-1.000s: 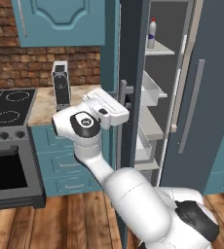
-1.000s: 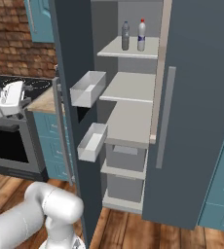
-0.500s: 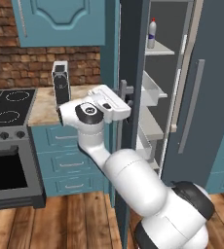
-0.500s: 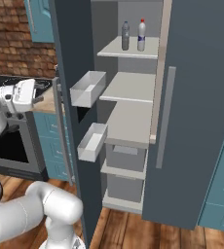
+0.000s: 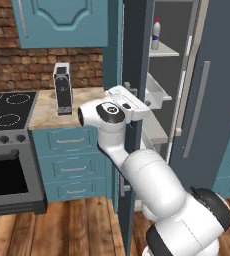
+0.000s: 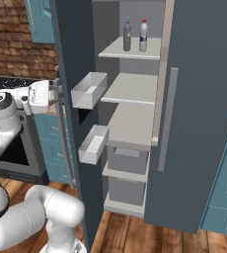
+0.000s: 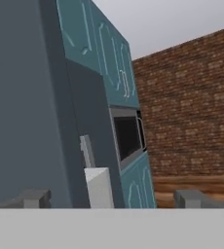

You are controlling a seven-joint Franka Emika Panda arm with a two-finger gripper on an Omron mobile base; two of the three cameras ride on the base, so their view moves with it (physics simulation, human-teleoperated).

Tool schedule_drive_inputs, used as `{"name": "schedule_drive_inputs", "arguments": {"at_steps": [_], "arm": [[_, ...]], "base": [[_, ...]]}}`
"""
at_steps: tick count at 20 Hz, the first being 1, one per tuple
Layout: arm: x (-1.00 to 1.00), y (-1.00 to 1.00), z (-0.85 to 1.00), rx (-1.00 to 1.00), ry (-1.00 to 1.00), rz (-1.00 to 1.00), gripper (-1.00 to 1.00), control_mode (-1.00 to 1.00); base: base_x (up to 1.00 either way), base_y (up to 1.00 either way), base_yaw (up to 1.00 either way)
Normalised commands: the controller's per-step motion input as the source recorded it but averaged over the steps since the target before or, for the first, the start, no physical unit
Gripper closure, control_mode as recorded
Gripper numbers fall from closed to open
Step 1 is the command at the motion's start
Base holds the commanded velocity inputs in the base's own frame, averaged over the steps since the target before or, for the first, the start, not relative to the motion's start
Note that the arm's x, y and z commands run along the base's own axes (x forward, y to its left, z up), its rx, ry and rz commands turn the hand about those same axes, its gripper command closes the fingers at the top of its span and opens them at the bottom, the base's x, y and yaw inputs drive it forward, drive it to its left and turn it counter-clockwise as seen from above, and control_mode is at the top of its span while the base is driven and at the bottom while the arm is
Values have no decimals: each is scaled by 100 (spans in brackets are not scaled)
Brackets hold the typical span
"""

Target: Take the bottled waters from the counter and place them in the freezer to freeze. Close the freezer door after placing the bottles.

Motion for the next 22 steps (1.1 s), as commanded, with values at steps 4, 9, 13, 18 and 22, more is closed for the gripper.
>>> {"name": "schedule_drive_inputs", "arguments": {"at_steps": [4, 9, 13, 18, 22], "arm": [[23, -46, -8, 0, 0, 1, -100, -100], [29, -39, -6, 0, 0, 0, -100, -100], [34, -69, -13, 0, 0, 1, -100, -100], [41, -87, -15, 0, 0, 4, -100, -100], [49, -82, -12, 0, 0, 3, -100, -100]], "base": [[0, 0, 0], [0, 0, 0], [0, 0, 0], [0, 0, 0], [0, 0, 0]]}}
